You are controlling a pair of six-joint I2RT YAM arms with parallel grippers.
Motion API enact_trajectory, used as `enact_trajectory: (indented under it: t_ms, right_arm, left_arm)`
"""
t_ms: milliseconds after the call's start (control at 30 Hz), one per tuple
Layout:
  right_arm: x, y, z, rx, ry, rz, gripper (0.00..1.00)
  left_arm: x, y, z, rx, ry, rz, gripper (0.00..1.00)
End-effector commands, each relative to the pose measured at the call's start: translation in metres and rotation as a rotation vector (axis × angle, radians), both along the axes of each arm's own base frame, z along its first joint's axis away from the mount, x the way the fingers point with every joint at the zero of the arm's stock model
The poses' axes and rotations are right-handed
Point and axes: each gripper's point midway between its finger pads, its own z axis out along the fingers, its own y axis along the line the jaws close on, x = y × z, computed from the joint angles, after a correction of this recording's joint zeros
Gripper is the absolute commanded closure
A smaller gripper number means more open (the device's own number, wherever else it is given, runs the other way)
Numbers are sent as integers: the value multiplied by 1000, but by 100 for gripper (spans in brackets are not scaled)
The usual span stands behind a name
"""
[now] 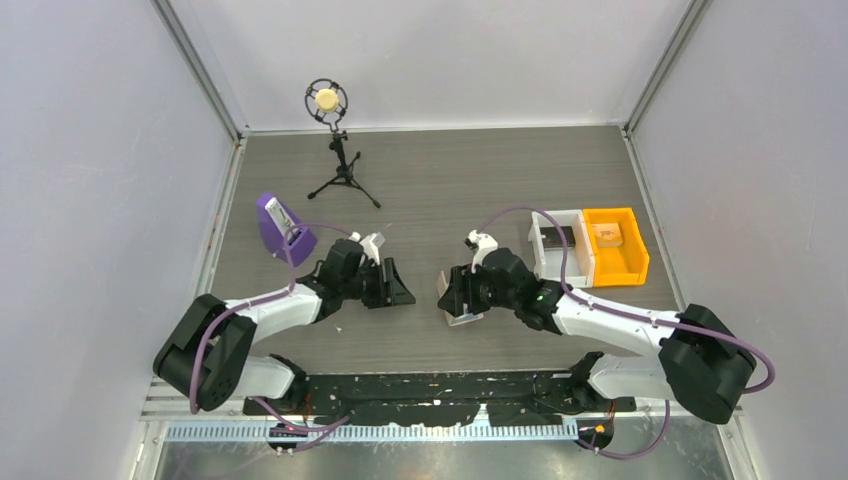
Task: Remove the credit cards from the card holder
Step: Open the card holder at the center of the board.
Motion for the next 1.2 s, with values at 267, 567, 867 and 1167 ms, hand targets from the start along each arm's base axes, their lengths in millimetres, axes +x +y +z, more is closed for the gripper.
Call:
enact_trajectory:
  t_ms: [267,567,867,1167]
  right_arm:
    - [-22,43,9,139,-17,219,38]
    - [-26,52,8,147,-14,245,39]
    - [-28,49,6,148,-8,234,39]
    - [-28,25,12,115,-18,151,39]
  left_arm:
    - [24,-27,64,-140,-98,-13,30]
    - [26,-45,62,-153,-83,-56,29]
    - [21,-54,41,-144,-28,-80,41]
    - [11,-41,26,-66,8,-86,92]
